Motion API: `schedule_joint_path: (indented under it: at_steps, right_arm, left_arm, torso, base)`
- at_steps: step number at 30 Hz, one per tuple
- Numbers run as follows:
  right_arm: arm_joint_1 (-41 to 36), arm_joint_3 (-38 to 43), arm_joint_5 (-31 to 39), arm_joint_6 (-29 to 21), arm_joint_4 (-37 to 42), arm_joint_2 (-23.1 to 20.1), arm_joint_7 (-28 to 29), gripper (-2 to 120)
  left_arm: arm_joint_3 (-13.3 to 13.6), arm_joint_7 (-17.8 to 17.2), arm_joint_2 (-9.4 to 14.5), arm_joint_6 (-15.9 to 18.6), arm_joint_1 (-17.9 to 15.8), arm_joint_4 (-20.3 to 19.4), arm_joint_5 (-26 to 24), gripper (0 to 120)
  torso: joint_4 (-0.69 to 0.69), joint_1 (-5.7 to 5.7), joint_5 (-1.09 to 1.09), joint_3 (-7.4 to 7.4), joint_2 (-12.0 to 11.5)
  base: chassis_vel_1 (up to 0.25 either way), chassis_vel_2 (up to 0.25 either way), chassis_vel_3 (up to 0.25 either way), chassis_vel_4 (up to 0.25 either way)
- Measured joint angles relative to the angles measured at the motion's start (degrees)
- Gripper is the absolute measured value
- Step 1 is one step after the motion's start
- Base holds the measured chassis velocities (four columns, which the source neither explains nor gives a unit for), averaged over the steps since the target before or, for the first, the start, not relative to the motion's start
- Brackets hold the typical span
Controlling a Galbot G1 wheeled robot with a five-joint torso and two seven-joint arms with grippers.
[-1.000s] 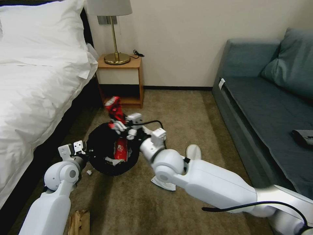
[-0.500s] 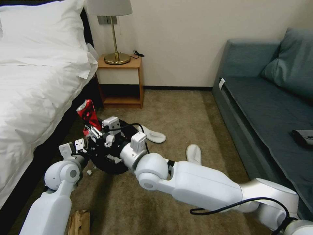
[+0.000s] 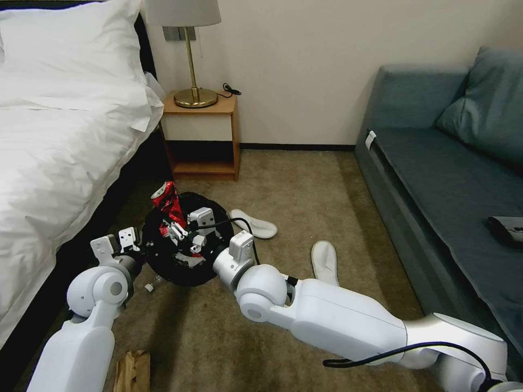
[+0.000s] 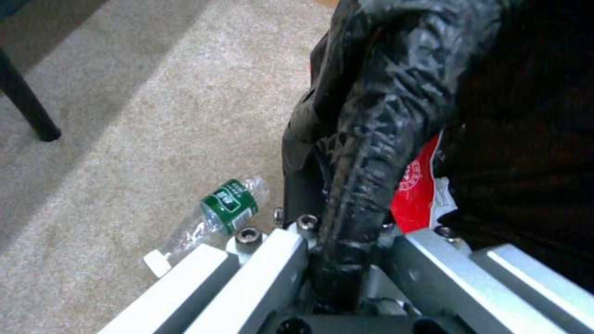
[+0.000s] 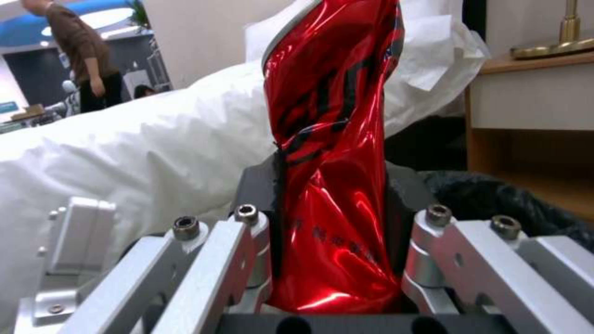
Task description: Pick up the trash bin, then pick up the garbage on the floor and place it into the trash bin.
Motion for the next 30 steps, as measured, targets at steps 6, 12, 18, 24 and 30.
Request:
schedule_joint_path:
  at_steps: [6, 12, 18, 24, 30]
  right_arm:
    - [-0.3, 0.2, -0.2, 0.4, -1.7, 0.5, -0.5, 28]
    - [-1.0, 0.1, -0.7, 0.8, -3.3, 0.9, -1.0, 28]
    - [-1.7, 0.5, -1.0, -0.4, -3.7, 0.9, -0.8, 38]
    - [-1.9, 1.1, -0.2, -1.6, -3.9, 1.0, -0.1, 66]
    - [-1.8, 1.1, 0.2, -1.7, -3.9, 1.2, -0.1, 89]
  left_arm:
    - [-0.4, 0.0, -0.2, 0.0, 0.6, -0.3, 0.0, 0]
    - [-0.8, 0.1, 0.0, 0.0, 1.1, -1.6, -0.2, 0]
    - [-1.1, 0.2, 0.2, 0.0, 1.5, -1.9, -0.2, 0]
    - [-1.5, 0.3, 0.2, -0.1, 1.8, -2.9, -0.3, 0]
    - [-1.8, 0.2, 0.2, -0.1, 2.2, -3.9, -0.6, 0]
  torso:
    - [0.01, 0.0, -0.01, 0.0, 0.0]
    - [0.0, 0.0, 0.0, 0.0, 0.0]
    - [0.0, 0.0, 0.0, 0.0, 0.0]
    - [0.0, 0.0, 0.0, 0.0, 0.0]
    - [0.0, 0.0, 0.0, 0.0, 0.0]
  base:
    - [0.0, 0.0, 0.0, 0.0]
    - [0.0, 0.0, 0.0, 0.0]
    - [0.0, 0.0, 0.0, 0.0]
    - [0.0, 0.0, 0.0, 0.0]
    - [0.0, 0.0, 0.0, 0.0]
